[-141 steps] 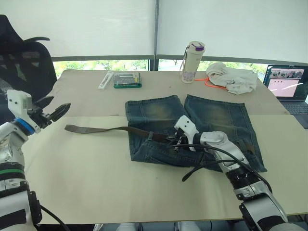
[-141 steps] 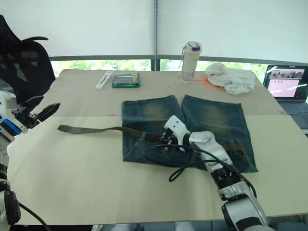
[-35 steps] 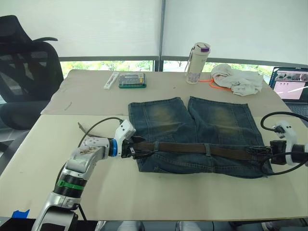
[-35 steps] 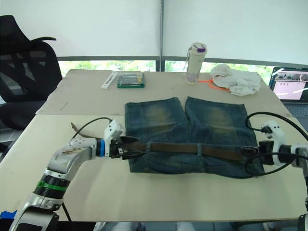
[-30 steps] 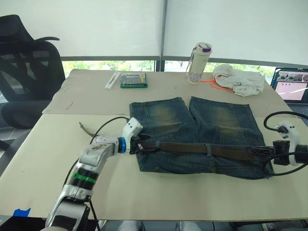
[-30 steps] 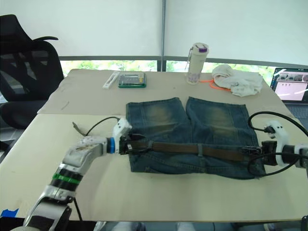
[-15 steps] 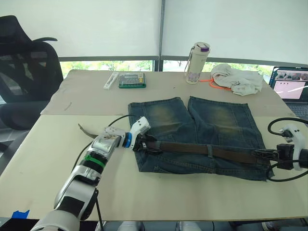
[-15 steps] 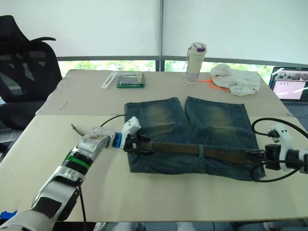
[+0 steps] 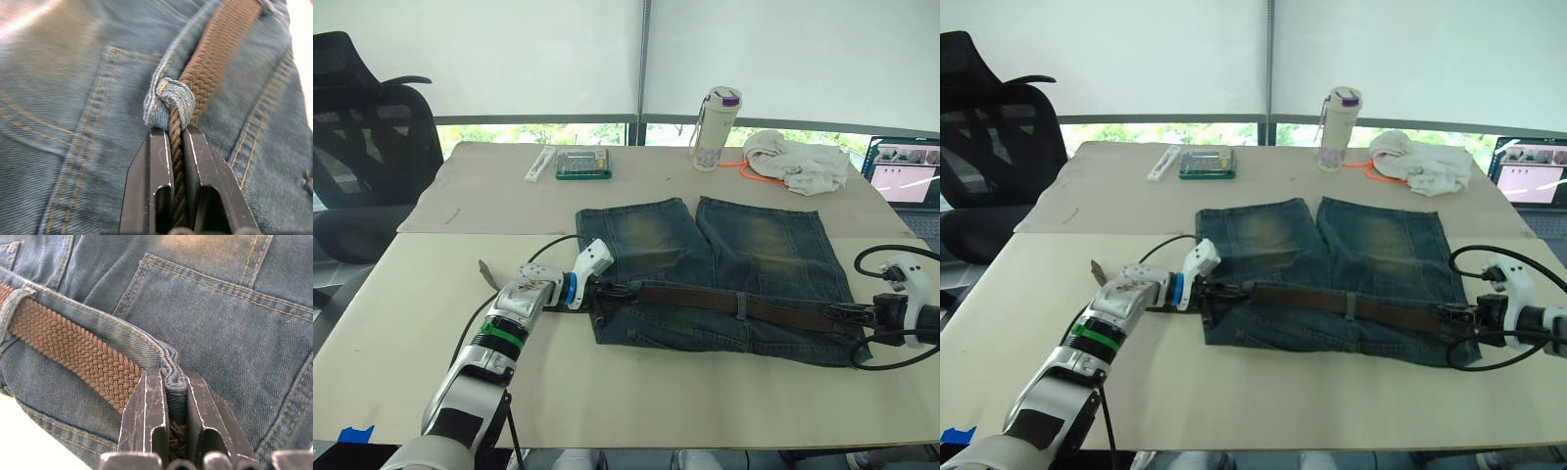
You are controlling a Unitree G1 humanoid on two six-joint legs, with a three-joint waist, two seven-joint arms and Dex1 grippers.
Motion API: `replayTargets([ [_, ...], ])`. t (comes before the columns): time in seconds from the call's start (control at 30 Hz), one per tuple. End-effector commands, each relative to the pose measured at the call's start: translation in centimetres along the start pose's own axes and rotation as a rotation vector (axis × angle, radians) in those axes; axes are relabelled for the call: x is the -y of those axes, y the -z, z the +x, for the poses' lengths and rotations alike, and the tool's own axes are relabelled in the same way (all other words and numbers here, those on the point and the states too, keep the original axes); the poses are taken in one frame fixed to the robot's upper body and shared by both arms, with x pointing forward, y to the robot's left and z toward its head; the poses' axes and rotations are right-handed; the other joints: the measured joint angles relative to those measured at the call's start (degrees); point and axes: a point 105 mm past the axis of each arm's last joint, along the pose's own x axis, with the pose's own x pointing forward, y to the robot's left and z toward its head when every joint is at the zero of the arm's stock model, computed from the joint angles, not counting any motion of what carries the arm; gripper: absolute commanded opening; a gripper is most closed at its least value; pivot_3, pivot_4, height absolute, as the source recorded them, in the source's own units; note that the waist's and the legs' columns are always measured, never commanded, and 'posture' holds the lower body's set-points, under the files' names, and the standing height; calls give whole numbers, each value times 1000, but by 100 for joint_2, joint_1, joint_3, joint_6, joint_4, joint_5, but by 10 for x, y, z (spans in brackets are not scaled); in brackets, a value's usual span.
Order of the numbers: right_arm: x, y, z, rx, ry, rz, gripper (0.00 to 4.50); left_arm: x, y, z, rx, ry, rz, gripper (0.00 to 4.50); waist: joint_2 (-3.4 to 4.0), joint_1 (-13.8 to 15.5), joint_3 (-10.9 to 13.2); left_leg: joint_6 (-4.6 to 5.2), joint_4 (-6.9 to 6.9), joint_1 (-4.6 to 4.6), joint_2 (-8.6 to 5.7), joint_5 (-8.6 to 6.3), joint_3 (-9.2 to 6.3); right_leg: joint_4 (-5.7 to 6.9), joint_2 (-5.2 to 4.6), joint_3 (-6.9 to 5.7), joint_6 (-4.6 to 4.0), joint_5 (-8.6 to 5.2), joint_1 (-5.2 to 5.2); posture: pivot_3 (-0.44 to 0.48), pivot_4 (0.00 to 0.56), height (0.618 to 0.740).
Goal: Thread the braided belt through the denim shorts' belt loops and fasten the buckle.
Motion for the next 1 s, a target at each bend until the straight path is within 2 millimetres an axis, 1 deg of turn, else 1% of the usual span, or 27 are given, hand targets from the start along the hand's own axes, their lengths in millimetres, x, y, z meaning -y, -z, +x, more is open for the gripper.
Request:
replayTargets([
  [0.03,-3,-28,16,125,31,-88,35,-51,-18,-12,7,-330,126,0,-3,-18,2,0,1,0,0,0,0,-1,0,-1,-1,0,-1,0,150,737],
  [0.1,-4,-38,31,177,48,-124,35,-67,-29,-18,34,-439,167,0,-5,-68,3,-1,0,2,-2,0,0,1,0,1,-1,2,-3,0,150,737],
  [0.2,-5,-57,50,272,93,-165,35,-85,-47,-28,99,-577,195,0,-5,-88,3,-9,-12,1,-3,5,2,2,1,2,-1,2,-13,0,150,737],
  [0.33,-11,-95,68,452,151,-254,35,-100,-74,-43,192,-718,238,0,-5,-111,4,-14,-15,-9,-7,9,9,17,2,-3,2,3,-18,0,150,737],
  [0.4,-10,-115,70,543,199,-294,35,-101,-87,-49,231,-747,287,0,-5,-115,4,-14,-14,-14,-8,8,10,12,2,-4,8,6,-19,0,150,737],
  [0.47,-12,-133,64,658,216,-318,35,-97,-102,-53,299,-726,351,0,-5,-106,4,-14,-13,-18,-13,9,7,7,1,-9,10,7,-17,0,150,737],
  [0.53,-18,-139,57,728,194,-379,35,-89,-112,-57,376,-653,382,0,-4,-86,4,-15,-15,-24,-13,9,7,1,1,-14,10,8,-19,0,150,737],
  [0.57,-21,-139,53,745,188,-429,35,-83,-116,-59,414,-610,403,0,-4,-83,4,-15,-15,-28,-12,9,8,-1,1,-24,11,7,-18,0,150,737],
  [0.63,-28,-133,44,758,163,-590,35,-68,-122,-67,460,-515,546,0,-3,-83,4,-16,-15,-37,-10,10,27,-7,1,-36,11,7,-21,0,150,737],
  [0.67,-31,-132,38,772,157,-681,35,-57,-121,-70,456,-463,663,0,-2,-86,4,-17,-17,-38,-9,10,39,-10,1,-42,11,7,-19,0,150,737],
  [0.7,-35,-130,34,771,146,-759,35,-51,-119,-73,435,-435,748,0,-1,-94,4,-17,-19,-38,-8,10,47,-13,1,-45,12,7,-20,0,150,737],
  [0.73,-40,-128,29,777,137,-859,35,-47,-117,-75,432,-411,797,0,0,-107,5,-17,-22,-37,-8,10,53,-17,1,-44,12,7,-19,0,150,737],
  [0.8,-55,-116,23,769,70,-1091,34,-46,-121,-86,473,-441,830,0,1,-119,6,-17,-20,-36,-7,10,62,-17,1,-43,12,7,-18,0,150,737],
  [0.83,-63,-104,22,744,14,-1220,34,-42,-118,-87,465,-431,882,0,1,-130,7,-17,-19,-35,-7,10,63,-17,1,-43,12,7,-17,0,150,737],
  [0.87,-68,-91,22,712,-38,-1322,34,-36,-112,-87,438,-404,949,0,1,-136,7,-17,-16,-34,-6,10,64,-17,1,-43,12,7,-15,0,150,737],
  [0.9,-72,-78,22,681,-85,-1416,34,-26,-100,-85,395,-354,1060,0,1,-155,7,-17,-16,-30,-6,10,64,-17,1,-43,12,7,-9,0,150,737],
  [0.93,-77,-63,21,656,-137,-1520,34,-17,-82,-83,352,-297,1137,0,1,-170,7,-16,-18,-17,-4,10,64,-17,1,-42,12,7,2,0,150,737],
  [1.0,-83,-47,19,644,-191,-1646,34,-2,-56,-83,301,-204,1237,0,1,-182,7,-15,-44,29,-4,9,77,-28,1,-31,12,6,33,0,150,737],
])
